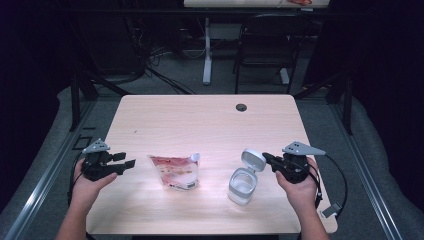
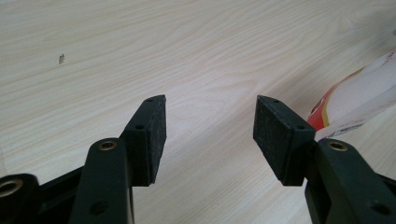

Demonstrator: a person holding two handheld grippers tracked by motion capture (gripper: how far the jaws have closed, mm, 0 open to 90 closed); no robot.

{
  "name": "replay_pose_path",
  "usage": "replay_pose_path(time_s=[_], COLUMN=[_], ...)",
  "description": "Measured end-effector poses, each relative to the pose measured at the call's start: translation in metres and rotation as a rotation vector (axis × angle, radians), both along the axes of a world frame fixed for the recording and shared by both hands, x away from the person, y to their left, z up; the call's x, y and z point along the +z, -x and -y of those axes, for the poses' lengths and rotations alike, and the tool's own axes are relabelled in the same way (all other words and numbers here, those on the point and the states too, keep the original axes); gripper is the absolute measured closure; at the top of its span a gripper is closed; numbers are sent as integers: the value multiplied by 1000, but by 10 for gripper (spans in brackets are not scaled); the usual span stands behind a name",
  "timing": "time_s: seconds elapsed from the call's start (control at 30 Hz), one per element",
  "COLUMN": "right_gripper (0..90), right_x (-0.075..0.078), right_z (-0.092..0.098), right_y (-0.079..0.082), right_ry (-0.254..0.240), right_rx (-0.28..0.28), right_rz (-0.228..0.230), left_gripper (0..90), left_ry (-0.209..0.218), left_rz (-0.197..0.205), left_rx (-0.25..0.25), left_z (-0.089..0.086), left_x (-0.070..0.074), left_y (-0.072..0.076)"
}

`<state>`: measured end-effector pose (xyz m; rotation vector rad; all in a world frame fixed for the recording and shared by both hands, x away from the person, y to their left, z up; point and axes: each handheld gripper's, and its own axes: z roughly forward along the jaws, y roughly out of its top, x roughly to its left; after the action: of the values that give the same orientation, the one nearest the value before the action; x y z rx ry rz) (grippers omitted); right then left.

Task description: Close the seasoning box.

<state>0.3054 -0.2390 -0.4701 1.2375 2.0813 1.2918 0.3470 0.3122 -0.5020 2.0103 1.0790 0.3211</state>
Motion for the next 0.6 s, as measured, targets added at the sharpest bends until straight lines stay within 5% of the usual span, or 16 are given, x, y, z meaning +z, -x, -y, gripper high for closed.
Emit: replay_pose_path(time_s=[0.6], right_gripper=[896], right_x=[-14], right_z=[-13], right_y=[28], right_ry=[5], right_rx=[60], right_rz=[4], left_gripper=[443], left_ry=[4], left_rz=[4], left_rx=[3], left_z=[-1], left_x=[1], left_y=[0])
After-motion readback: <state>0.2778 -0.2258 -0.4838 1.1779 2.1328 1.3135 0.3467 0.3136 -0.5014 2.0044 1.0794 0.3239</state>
